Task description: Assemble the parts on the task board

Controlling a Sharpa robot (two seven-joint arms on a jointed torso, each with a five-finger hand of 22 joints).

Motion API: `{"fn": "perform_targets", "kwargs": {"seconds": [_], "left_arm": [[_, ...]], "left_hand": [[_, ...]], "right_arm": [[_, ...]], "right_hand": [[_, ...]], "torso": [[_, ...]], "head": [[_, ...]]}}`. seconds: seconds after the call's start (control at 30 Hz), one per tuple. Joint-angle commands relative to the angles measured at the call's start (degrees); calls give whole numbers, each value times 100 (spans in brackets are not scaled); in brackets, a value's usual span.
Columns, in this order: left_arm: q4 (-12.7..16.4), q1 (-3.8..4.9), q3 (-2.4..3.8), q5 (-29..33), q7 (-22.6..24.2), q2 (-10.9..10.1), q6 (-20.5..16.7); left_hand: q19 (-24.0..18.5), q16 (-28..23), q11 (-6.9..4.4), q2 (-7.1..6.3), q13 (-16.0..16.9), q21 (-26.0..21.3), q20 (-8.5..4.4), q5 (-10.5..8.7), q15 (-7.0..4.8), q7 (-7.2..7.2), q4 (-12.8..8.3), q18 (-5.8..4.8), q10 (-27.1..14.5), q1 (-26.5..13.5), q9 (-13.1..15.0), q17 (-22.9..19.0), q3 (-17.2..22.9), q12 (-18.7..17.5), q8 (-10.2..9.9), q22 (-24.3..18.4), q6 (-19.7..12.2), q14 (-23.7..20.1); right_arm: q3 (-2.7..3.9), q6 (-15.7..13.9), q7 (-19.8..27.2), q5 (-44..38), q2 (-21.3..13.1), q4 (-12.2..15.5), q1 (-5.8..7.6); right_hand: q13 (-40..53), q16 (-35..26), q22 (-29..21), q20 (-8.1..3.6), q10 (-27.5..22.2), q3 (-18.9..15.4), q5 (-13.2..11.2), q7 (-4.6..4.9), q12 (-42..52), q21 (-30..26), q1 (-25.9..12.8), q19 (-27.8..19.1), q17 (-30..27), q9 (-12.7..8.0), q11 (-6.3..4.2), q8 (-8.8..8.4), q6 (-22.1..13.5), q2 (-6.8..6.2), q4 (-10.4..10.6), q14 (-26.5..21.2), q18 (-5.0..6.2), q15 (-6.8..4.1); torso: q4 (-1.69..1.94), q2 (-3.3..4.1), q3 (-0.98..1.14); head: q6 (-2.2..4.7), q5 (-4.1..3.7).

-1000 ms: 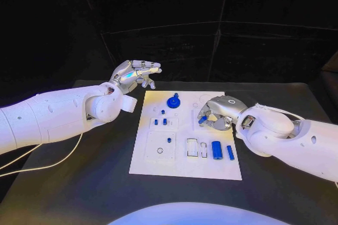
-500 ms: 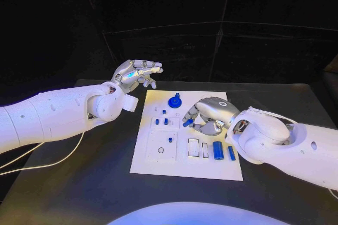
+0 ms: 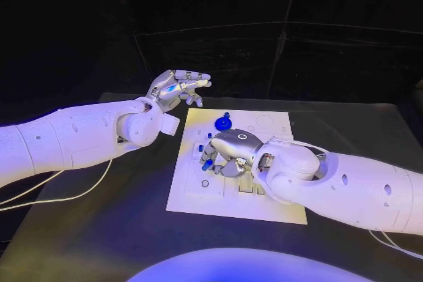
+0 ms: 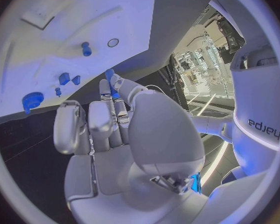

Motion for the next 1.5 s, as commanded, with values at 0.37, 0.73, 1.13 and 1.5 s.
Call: {"fn": "perform_targets", "kwargs": {"seconds": [0.37, 0.73, 1.13, 1.5], "left_arm": [[8, 12, 7, 21, 26, 34, 74], [-3, 11, 7, 21, 22, 46, 81], [-3, 11, 7, 21, 19, 51, 87], [0, 11, 7, 21, 14, 49, 90]], "left_hand": [[-19, -25, -7, 38, -6, -25, 6, -20, -9, 2, -6, 78, -46, 1, -6, -7, -44, 34, -11, -7, -45, -31], [-19, -25, -7, 38, -6, -25, 6, -20, -9, 2, -6, 78, -46, 1, -6, -7, -44, 34, -11, -7, -45, -31], [-15, -28, -6, 56, -6, -40, 6, -22, -9, 2, -15, 78, -52, 16, -5, -25, -64, 46, -7, -23, -45, -40], [-15, -28, -6, 56, -6, -40, 6, -22, -9, 2, -15, 78, -52, 16, -5, -25, -64, 46, -7, -23, -45, -40]], "right_arm": [[-113, 672, -65, -361, 248, -190, -80], [-120, 806, -99, -426, 300, -225, -99], [-126, 834, -135, -519, 420, -346, -165], [-134, 965, -266, -664, 473, -395, -186]], "right_hand": [[-6, -20, -24, 25, -26, -13, 46, 39, -32, -24, -83, -34, -31, 8, 39, -11, -9, -20, 34, -13, -53, 9], [-6, -20, -25, 26, -24, -20, 47, 38, -36, -25, -95, -36, -30, 7, 39, -13, -10, -27, 34, -14, -53, 10], [-5, -22, -31, 27, -23, -26, 47, 38, -38, -29, -103, -41, -35, 7, 39, -14, -9, -32, 35, -15, -51, 10], [-6, -51, -73, 33, -43, -64, 48, 45, -71, -56, -159, -76, -97, -3, 45, -43, -42, -86, 30, -31, -41, 16]], "torso": [[-12, -8, 16], [-11, -7, 16], [-13, -8, 14], [-16, -10, 13]], "head": [[-73, 77], [-97, 102], [-120, 123], [-132, 123]]}}
